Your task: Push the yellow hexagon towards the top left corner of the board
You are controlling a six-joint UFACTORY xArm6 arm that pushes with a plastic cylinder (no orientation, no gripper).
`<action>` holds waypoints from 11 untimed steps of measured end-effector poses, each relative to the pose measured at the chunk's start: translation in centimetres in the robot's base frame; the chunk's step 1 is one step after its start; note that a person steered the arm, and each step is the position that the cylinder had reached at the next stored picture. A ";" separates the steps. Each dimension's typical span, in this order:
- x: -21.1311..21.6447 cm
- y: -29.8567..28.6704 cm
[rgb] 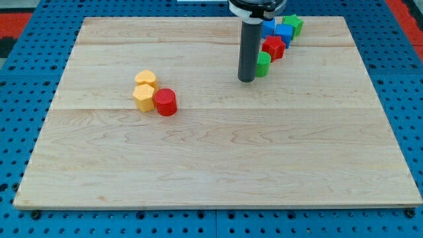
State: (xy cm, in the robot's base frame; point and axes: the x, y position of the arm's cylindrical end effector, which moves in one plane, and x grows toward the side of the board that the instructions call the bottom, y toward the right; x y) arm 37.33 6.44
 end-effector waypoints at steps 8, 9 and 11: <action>0.1 -20.5; -4.7 -23.4; -8.7 -27.2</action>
State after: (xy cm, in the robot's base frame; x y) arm 28.68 -20.77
